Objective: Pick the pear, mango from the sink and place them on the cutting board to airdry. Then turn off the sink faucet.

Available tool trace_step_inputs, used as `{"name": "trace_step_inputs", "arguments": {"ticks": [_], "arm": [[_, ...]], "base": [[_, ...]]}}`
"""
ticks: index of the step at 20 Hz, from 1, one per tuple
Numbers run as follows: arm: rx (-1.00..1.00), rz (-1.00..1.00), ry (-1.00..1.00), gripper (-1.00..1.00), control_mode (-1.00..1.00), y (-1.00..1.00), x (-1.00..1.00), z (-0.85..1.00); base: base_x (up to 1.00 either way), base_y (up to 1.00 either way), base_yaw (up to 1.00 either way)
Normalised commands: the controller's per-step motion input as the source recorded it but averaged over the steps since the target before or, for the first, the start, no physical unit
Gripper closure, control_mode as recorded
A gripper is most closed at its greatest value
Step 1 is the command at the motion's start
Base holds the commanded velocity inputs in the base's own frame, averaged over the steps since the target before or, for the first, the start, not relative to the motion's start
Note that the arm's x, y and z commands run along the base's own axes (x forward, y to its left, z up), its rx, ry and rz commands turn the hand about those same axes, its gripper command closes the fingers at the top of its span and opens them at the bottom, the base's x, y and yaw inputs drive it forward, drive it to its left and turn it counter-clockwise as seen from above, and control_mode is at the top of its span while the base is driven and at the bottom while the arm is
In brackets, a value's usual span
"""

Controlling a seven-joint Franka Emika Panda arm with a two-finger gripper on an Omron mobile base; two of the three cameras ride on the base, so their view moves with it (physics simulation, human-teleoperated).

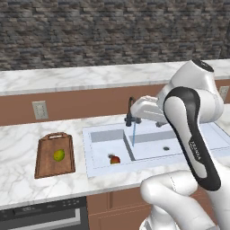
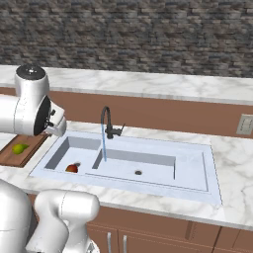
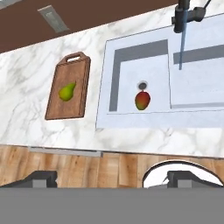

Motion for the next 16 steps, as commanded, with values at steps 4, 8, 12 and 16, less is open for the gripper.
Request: {"name": "trace_step_inputs", "arguments": {"ticks": [4, 8, 12, 16], "arm": [[-0.09, 0.00, 0.00, -1.00, -1.00, 0.00, 0.11, -0.17], [-0.17, 0.00, 0.03, -1.00, -1.00, 0.00, 0.08, -0.17], [-0.12, -0.01, 0.04, -1.00, -1.00, 0.00, 0.06, -0.18], [-0.04, 0.00, 0.05, -1.00, -1.00, 0.00, 0.14, -0.22]], "base": [[0.00, 0.00, 0.00], [0.00, 0.00, 0.00], [0.00, 0.00, 0.00], [0.00, 0.00, 0.00]]}}
